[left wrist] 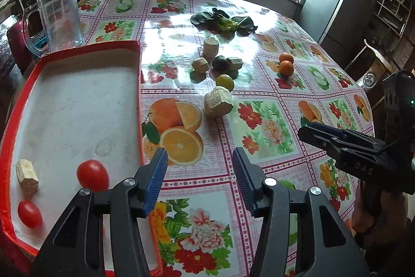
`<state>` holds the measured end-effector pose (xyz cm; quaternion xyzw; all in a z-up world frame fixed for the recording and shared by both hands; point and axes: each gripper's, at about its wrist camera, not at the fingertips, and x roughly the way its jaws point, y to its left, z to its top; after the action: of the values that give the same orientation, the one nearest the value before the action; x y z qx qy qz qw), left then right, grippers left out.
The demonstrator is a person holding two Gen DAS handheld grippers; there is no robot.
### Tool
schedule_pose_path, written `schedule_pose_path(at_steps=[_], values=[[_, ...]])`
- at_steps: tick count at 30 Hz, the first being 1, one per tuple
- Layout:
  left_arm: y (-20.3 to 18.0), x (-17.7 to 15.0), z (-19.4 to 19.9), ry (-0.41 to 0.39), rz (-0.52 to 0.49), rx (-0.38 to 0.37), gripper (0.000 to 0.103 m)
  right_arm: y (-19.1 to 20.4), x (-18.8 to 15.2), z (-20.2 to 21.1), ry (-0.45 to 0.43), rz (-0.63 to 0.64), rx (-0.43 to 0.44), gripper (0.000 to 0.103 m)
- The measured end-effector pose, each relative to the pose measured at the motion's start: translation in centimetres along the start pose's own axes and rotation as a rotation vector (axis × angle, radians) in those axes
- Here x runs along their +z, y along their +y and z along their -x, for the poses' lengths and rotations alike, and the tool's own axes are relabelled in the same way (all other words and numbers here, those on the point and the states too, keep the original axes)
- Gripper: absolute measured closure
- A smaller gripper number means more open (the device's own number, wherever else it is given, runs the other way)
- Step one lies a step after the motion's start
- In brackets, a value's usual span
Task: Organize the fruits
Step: 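Reach the right gripper toward an orange while the left gripper reaches another cream block, then close the right gripper on the orange while the left gripper closes on the cream block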
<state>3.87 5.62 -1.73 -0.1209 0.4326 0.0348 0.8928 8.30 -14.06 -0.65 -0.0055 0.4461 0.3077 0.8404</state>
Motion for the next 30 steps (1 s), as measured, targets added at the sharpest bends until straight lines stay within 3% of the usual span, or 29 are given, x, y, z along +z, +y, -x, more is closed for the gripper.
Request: schedule_pose_path(at_steps=[12, 20, 24, 26, 28, 30], values=[[-2.0, 2.5, -4.1, 0.044, -0.026, -0.018, 0.052, -6.1, 4.6, -3.6, -0.012, -0.081, -0.121, 0.060], [-2.2, 4.4, -7.5, 0.077, 0.003, -0.025, 0.052, -7.6, 8.1, -6.7, -0.029, -0.079, -0.187, 0.061], [-2.4, 4.5, -7.8, 0.052, -0.010, -0.023, 0.053, -7.6, 8.6, -7.3, -0.043, -0.050, -0.214, 0.065], [-2.6, 4.4, -7.7, 0.039, -0.025, -0.006, 0.059, -7.6, 8.4, -7.2, -0.055, -0.041, -0.237, 0.075], [-2.4, 4.3, -7.7, 0.035, -0.031, 0.001, 0.070, -7.9, 7.9, -6.7, -0.063, -0.072, -0.195, 0.075], [-2.0, 4.2, -7.4, 0.038, -0.016, -0.020, 0.070, -7.7, 7.2, -6.1, -0.061, -0.074, -0.180, 0.076]])
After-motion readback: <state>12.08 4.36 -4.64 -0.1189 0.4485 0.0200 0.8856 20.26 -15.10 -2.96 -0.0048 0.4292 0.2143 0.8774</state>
